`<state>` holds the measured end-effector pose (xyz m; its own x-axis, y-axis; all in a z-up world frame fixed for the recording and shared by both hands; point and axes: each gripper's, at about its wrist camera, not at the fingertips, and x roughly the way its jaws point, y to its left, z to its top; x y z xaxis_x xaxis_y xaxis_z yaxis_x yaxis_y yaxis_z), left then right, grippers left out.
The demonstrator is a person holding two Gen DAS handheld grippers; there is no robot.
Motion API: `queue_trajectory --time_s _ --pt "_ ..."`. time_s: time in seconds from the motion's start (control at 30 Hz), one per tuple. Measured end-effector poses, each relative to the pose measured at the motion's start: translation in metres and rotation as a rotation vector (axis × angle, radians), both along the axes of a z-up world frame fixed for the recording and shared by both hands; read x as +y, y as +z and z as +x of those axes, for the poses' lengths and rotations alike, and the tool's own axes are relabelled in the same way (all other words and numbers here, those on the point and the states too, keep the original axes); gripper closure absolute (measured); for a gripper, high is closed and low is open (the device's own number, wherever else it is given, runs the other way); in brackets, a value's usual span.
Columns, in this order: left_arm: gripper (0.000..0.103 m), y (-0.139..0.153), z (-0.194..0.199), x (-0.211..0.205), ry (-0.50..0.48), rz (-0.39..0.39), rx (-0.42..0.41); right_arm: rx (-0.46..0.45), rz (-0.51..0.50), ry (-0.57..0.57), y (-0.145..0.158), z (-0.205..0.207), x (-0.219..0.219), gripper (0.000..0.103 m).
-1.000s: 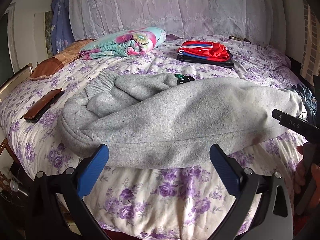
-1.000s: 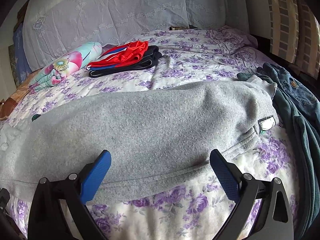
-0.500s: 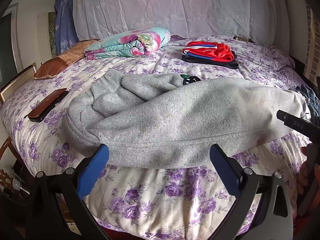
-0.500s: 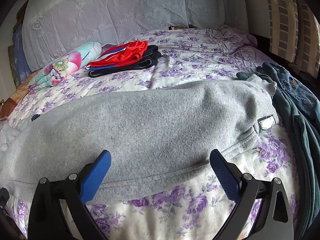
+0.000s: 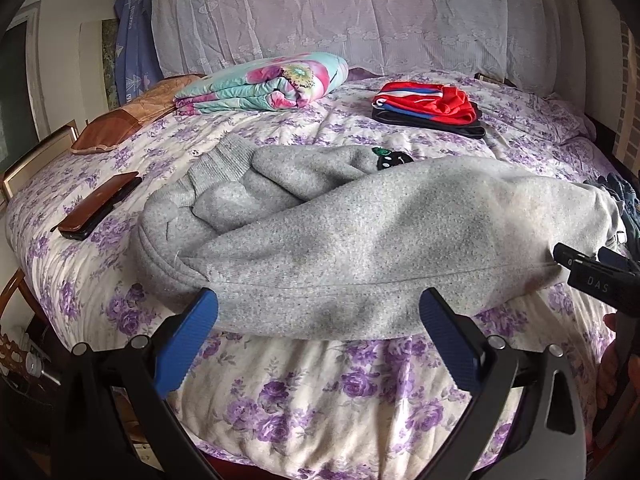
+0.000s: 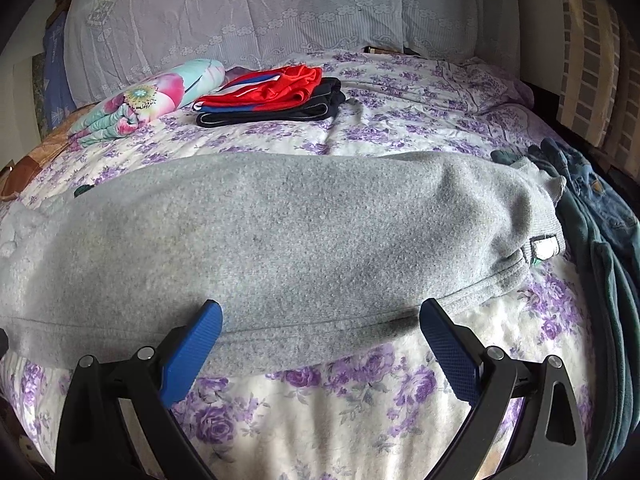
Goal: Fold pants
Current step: 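Position both grippers open above the grey fleece garment's edge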
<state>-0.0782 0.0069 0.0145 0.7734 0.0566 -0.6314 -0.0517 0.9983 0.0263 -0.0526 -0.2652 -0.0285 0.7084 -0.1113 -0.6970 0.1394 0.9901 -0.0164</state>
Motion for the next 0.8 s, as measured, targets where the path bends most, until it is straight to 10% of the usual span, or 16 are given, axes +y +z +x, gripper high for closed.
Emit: queue_trajectory --time_s 0.2,0.8 --pt "0.005 0.000 0.000 0.001 0.002 -0.002 0.000 -0.011 -0.123 0.023 0.003 -0.003 0.018 0.004" --pt "0.005 -0.004 -0.002 0.004 0.006 -0.002 0.002 0.008 -0.013 0.031 0.001 0.000 0.003 0.004"
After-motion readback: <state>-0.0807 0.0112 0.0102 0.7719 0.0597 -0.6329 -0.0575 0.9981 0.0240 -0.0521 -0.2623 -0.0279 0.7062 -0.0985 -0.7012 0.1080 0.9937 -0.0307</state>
